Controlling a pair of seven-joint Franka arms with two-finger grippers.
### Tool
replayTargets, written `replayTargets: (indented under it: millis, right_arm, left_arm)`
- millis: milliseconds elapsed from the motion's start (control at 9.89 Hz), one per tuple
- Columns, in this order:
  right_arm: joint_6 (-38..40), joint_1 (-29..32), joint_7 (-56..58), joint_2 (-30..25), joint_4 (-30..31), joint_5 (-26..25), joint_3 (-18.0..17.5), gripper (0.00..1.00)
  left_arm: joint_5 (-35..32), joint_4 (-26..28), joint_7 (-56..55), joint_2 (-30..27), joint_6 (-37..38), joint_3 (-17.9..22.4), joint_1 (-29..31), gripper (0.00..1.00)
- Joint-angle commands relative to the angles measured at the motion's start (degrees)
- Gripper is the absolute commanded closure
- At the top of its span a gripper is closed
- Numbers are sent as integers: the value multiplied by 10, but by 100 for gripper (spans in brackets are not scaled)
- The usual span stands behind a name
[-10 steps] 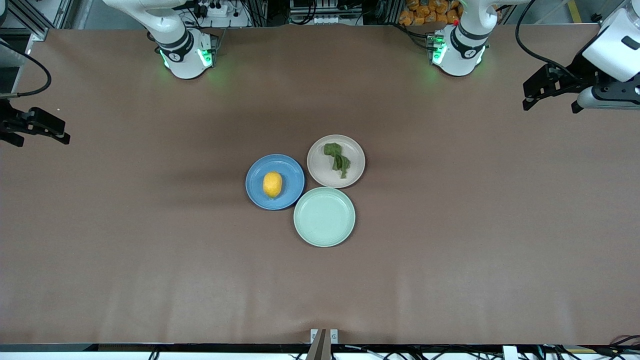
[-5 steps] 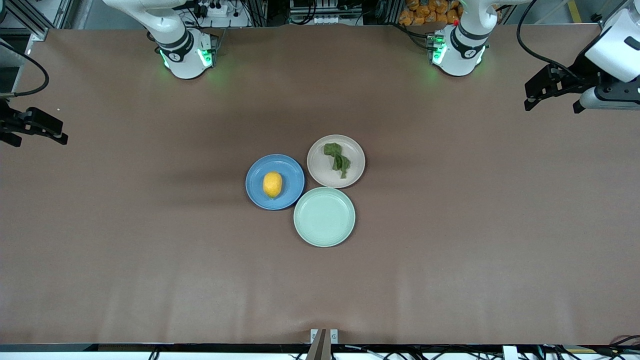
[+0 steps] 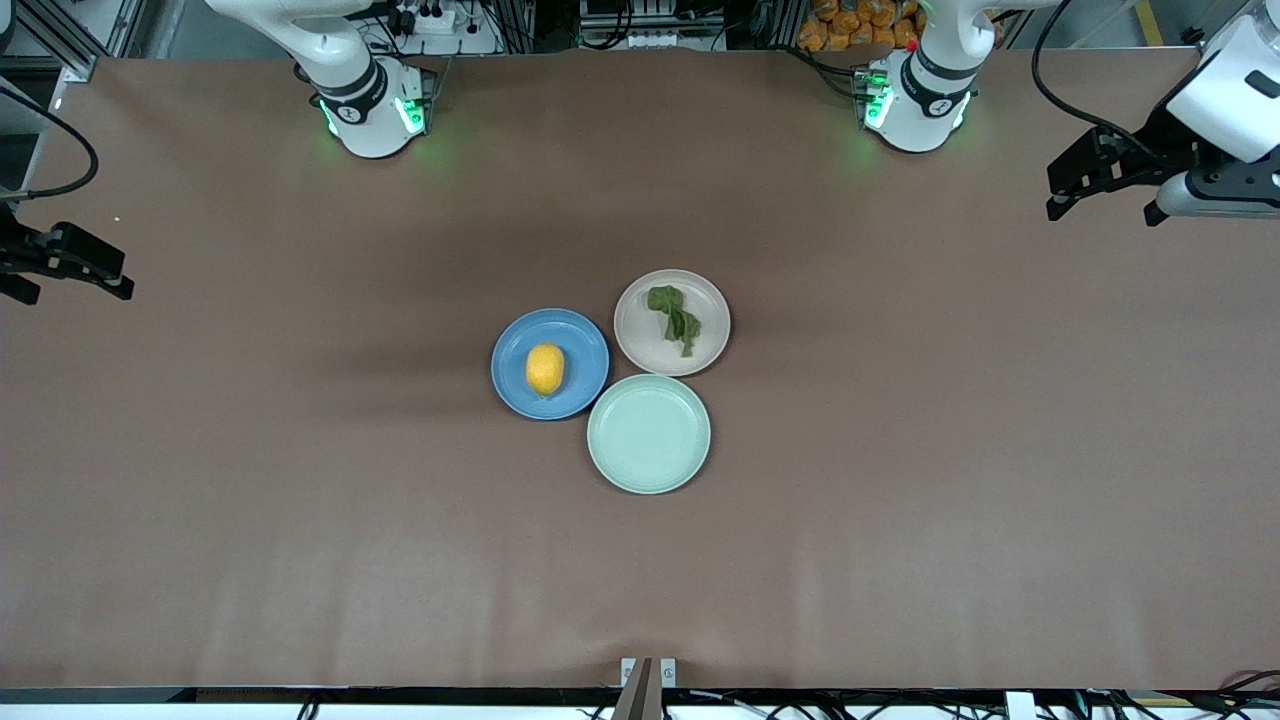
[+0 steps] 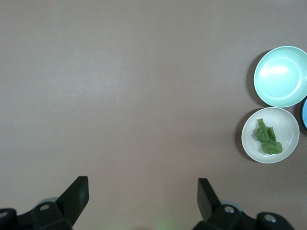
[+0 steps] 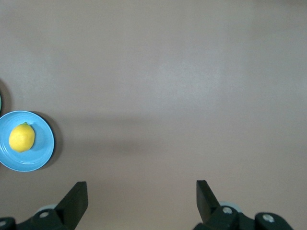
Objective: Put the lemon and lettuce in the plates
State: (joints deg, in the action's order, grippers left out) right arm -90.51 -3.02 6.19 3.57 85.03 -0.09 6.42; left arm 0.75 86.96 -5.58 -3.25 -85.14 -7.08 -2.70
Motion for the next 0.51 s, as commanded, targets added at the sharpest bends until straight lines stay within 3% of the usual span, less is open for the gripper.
replayTargets:
  millis: [0, 404]
  right_arm:
    - [3, -8, 0, 8, -15, -2, 7, 0]
    - [2, -7, 0, 4, -12, -2, 7, 0]
  left_arm:
    - [10, -10, 8, -1, 13, -1, 3, 0]
    - [10, -10, 7, -1, 13, -2, 2, 0]
